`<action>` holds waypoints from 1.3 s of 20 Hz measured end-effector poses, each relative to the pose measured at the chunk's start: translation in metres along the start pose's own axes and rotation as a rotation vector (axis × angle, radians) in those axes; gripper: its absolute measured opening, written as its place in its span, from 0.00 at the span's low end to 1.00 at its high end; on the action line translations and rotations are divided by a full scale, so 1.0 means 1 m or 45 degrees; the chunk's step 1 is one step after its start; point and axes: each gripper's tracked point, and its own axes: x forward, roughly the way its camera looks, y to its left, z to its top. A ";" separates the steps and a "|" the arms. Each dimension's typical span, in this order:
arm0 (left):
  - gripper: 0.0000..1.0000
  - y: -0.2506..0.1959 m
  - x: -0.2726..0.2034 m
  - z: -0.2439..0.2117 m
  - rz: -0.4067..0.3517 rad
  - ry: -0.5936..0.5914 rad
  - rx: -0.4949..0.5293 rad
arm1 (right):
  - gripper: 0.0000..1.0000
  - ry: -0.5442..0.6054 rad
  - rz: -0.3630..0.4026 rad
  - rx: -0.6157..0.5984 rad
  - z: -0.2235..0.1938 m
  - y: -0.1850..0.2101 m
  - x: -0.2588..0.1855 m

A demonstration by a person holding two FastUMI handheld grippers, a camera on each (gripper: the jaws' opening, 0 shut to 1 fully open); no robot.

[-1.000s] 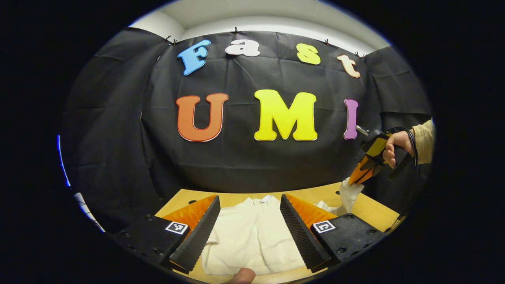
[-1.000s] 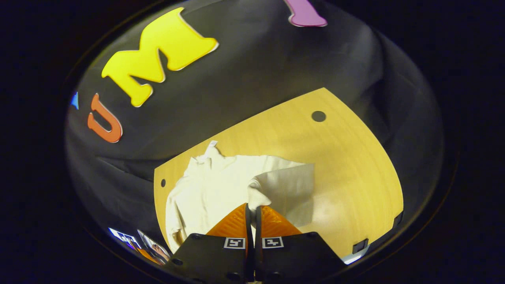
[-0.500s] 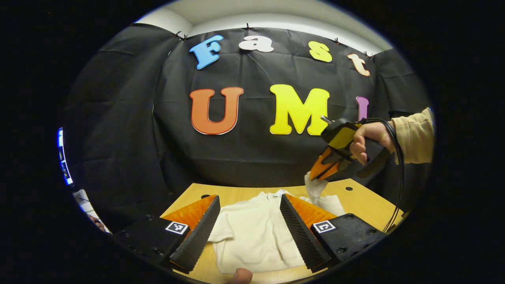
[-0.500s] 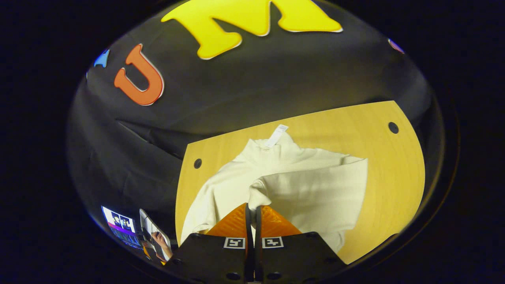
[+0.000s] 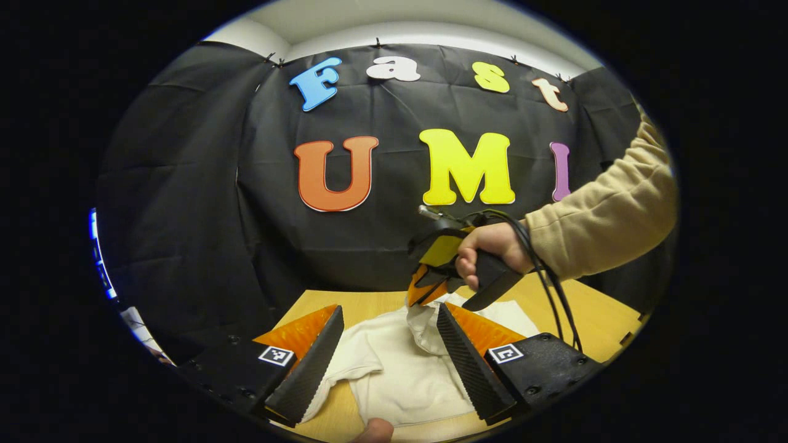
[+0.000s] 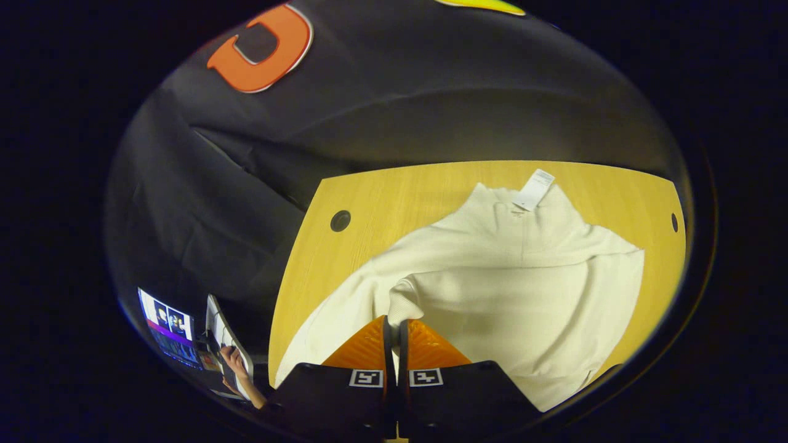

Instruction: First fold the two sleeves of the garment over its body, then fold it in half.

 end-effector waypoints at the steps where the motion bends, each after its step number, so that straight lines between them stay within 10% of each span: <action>1: 0.99 0.000 -0.001 -0.003 -0.001 0.000 0.019 | 0.01 0.020 -0.034 -0.022 -0.002 -0.001 0.014; 11: 0.98 0.026 -0.005 -0.037 0.100 0.085 -0.066 | 0.21 0.021 -0.066 -0.144 -0.010 0.026 0.060; 14: 0.98 0.042 -0.003 -0.041 0.155 0.105 -0.051 | 0.37 0.006 -0.023 -0.134 -0.011 0.040 0.048; 17: 0.99 0.053 -0.005 -0.046 0.186 0.120 -0.044 | 0.81 -0.008 -0.020 -0.157 -0.010 0.043 0.032; 26: 0.98 0.094 -0.021 -0.050 0.385 0.155 -0.030 | 0.88 -0.069 -0.071 -0.206 -0.032 -0.011 -0.056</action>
